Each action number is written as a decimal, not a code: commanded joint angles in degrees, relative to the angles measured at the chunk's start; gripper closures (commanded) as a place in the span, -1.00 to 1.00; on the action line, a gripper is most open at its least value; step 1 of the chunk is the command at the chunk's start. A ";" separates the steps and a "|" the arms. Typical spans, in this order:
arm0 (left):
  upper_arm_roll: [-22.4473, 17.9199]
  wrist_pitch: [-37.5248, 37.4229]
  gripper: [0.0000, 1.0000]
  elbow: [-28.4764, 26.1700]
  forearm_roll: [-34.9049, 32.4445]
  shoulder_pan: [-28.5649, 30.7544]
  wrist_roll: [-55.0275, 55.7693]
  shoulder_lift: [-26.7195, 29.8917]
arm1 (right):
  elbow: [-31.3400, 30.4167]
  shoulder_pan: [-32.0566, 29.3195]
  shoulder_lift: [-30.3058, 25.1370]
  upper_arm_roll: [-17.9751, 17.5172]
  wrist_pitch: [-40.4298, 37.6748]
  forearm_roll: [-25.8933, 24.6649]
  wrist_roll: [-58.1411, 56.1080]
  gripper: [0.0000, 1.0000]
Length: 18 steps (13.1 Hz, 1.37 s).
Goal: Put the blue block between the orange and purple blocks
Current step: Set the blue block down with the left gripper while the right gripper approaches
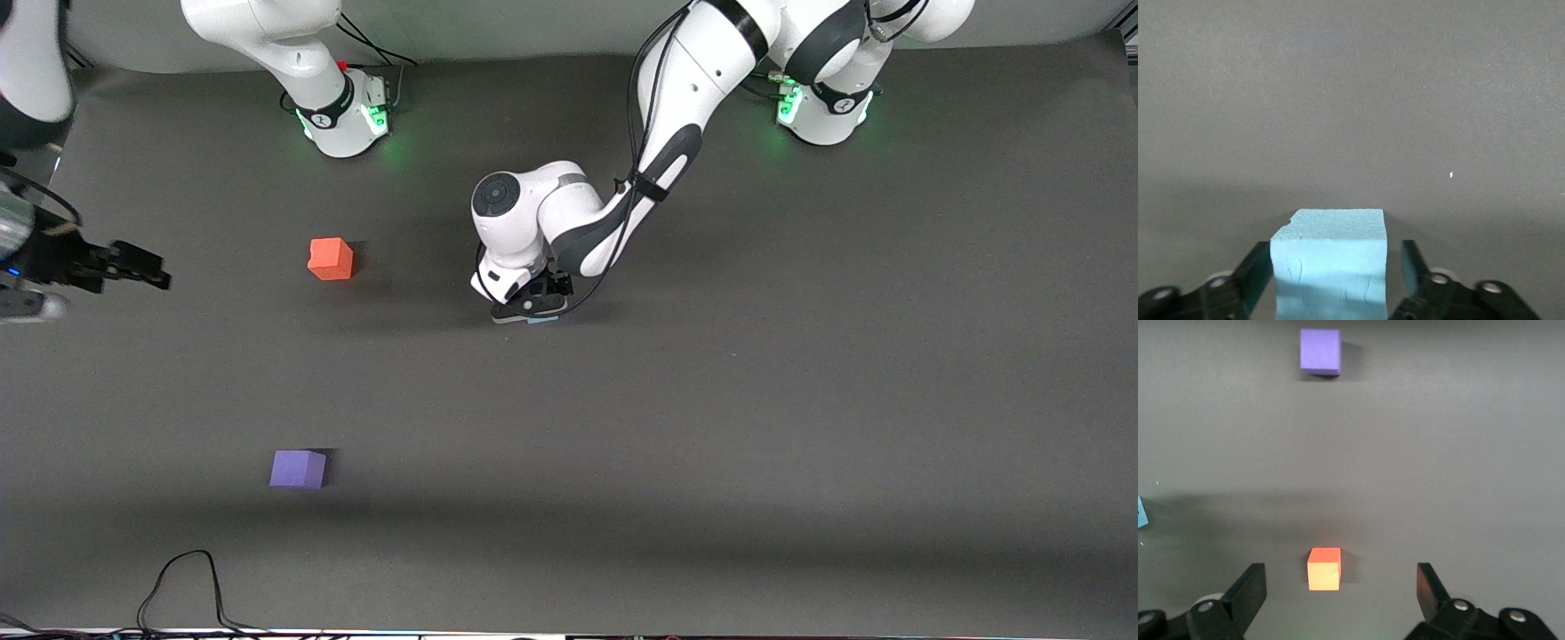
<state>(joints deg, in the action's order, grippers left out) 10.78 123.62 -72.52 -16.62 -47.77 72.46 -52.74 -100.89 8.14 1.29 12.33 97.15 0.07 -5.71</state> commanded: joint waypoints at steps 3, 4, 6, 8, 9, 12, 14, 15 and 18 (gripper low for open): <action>0.81 -4.68 -1.00 1.33 0.00 3.64 -1.17 5.52 | 2.79 2.94 3.62 0.15 0.50 -0.16 -0.89 -1.00; 2.30 -7.05 -1.00 1.42 1.75 6.00 -3.18 7.37 | 3.24 3.02 4.59 0.15 0.41 0.10 -0.89 -1.00; 4.50 -10.57 -1.00 -0.06 6.31 12.93 -9.76 12.63 | 3.68 4.42 4.08 0.15 -0.38 0.54 -0.01 -1.00; 4.77 -11.55 -1.00 -5.15 11.49 20.23 -17.92 19.31 | 4.20 9.85 3.29 0.15 -2.48 0.63 0.60 -1.00; 4.77 -11.73 -1.00 -8.66 13.61 24.35 -22.75 23.00 | 5.08 12.93 3.28 0.15 -3.10 0.63 4.09 -1.00; 4.69 -13.39 -1.00 -20.35 18.10 37.97 -40.58 34.51 | 5.35 20.32 5.12 0.15 -2.32 6.13 9.83 -1.00; 4.69 -19.52 -1.00 -21.26 19.42 46.59 -52.28 37.70 | 5.18 24.44 7.23 0.15 0.30 10.47 10.10 -1.00; 4.51 -21.47 -1.00 -21.26 19.43 49.76 -56.25 39.19 | 4.83 26.30 8.11 0.15 2.24 10.65 11.58 -1.00; 4.25 -24.03 -1.00 -21.26 18.73 56.28 -64.17 42.36 | 4.38 31.75 10.31 0.15 5.32 10.74 18.78 -1.00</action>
<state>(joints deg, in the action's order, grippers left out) 14.30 100.64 -91.16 1.64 6.08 12.60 -14.06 -96.81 36.33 10.26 11.69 100.92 9.79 8.75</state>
